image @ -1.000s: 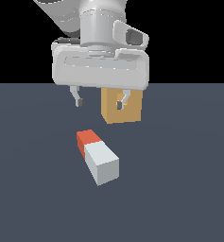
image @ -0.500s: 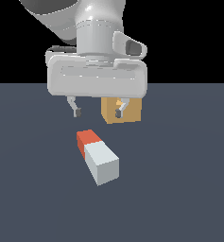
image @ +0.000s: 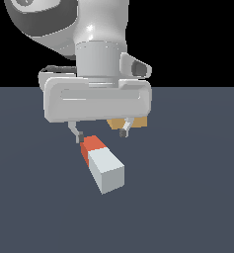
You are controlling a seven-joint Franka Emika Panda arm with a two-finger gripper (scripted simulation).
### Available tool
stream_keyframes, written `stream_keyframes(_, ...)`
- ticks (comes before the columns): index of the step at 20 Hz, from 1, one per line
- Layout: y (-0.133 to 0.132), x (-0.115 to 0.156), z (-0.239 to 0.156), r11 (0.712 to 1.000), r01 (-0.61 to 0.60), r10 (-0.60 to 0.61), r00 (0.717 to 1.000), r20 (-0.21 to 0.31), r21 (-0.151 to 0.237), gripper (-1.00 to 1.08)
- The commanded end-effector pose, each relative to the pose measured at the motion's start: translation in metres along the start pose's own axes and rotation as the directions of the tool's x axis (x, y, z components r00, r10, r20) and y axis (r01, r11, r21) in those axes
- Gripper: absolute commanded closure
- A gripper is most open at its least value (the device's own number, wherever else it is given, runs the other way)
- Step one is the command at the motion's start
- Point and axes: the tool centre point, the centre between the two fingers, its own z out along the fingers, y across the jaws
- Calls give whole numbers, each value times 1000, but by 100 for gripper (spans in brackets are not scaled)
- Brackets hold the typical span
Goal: Insert the peg into the horizontal hole in a box.
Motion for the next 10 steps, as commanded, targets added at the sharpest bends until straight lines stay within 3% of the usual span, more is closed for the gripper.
stream_keyframes(1,0,-4,7,999,47,-47,999,0,-7,-92)
stream_keyframes(10,0,-14,22,989,144,-144,990,1,-21,-92)
